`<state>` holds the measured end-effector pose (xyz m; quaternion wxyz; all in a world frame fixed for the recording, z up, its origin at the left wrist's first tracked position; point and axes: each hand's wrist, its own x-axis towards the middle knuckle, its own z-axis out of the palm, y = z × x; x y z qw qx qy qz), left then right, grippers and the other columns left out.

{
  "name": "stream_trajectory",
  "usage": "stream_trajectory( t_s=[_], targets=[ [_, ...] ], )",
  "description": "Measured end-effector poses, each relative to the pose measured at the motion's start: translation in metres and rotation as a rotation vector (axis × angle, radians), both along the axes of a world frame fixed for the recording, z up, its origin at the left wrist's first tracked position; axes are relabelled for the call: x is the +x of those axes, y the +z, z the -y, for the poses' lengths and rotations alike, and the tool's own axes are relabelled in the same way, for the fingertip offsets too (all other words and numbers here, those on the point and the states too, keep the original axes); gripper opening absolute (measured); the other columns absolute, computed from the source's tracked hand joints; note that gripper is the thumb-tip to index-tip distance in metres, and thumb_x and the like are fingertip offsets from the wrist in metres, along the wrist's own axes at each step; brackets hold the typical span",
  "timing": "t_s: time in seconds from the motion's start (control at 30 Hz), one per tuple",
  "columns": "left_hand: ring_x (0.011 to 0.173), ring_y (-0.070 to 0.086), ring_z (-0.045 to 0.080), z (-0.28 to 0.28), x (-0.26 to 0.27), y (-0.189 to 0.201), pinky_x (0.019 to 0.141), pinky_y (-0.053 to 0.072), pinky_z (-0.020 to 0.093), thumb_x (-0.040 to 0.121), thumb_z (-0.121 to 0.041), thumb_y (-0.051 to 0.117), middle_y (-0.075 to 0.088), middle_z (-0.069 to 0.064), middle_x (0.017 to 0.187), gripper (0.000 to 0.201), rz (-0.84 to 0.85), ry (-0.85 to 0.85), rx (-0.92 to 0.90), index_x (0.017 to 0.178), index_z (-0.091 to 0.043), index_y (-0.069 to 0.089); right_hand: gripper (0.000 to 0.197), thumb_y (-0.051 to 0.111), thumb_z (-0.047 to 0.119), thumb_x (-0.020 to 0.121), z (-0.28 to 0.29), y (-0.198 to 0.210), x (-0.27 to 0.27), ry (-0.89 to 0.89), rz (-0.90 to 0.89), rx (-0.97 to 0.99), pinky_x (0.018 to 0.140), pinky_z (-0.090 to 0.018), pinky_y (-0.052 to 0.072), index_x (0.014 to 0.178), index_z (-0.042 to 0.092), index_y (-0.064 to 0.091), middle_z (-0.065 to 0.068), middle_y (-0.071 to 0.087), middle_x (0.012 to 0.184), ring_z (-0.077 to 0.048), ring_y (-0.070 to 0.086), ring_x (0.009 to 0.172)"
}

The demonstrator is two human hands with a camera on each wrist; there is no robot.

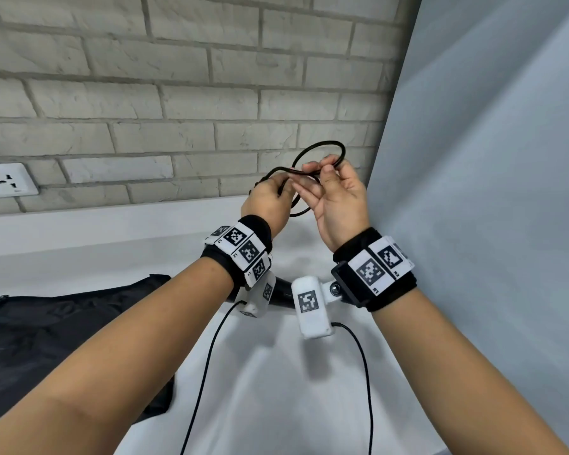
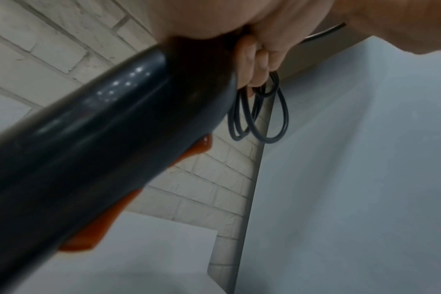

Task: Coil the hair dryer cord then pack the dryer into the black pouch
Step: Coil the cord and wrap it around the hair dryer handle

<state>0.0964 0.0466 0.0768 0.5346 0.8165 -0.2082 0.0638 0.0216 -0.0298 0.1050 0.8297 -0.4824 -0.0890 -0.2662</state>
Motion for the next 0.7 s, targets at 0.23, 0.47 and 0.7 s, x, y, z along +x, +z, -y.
stream_trajectory(
  t_s=[0.23,0.47,0.7],
  targets=[
    [0.103,0.061,0.024,0.006,0.001,-0.014,0.09,0.049,0.033,0.09,-0.051,0.039,0.067,0.005,0.112,0.039,0.023,0.01,0.007,0.118,-0.033,0.058,0.026,0.028,0.011,0.099,0.002,0.023,-0.001,0.084,0.063,0.224,0.071,-0.029,0.058,0.08,0.013,0.045,0.005,0.062,0.058,-0.017,0.068,0.063],
    [0.065,0.052,0.016,-0.003,0.005,0.006,0.066,0.04,0.025,0.097,-0.034,0.042,0.055,0.0,0.072,0.037,-0.119,-0.019,-0.3,0.112,-0.006,0.061,0.028,0.023,0.02,0.1,0.017,0.012,-0.011,0.053,-0.082,0.097,0.059,-0.039,0.058,0.085,0.015,0.046,0.008,0.044,0.048,-0.011,0.05,0.051],
    [0.05,0.035,0.009,-0.01,0.022,0.019,0.05,0.03,0.023,0.097,-0.035,0.042,0.042,-0.004,0.063,0.038,-0.2,0.052,-0.464,0.103,-0.005,0.064,0.03,0.028,0.025,0.099,0.025,-0.018,-0.018,0.111,-0.337,-0.21,0.036,-0.014,0.031,0.081,0.019,0.051,0.01,0.037,0.048,-0.006,0.033,0.04]
  ],
)
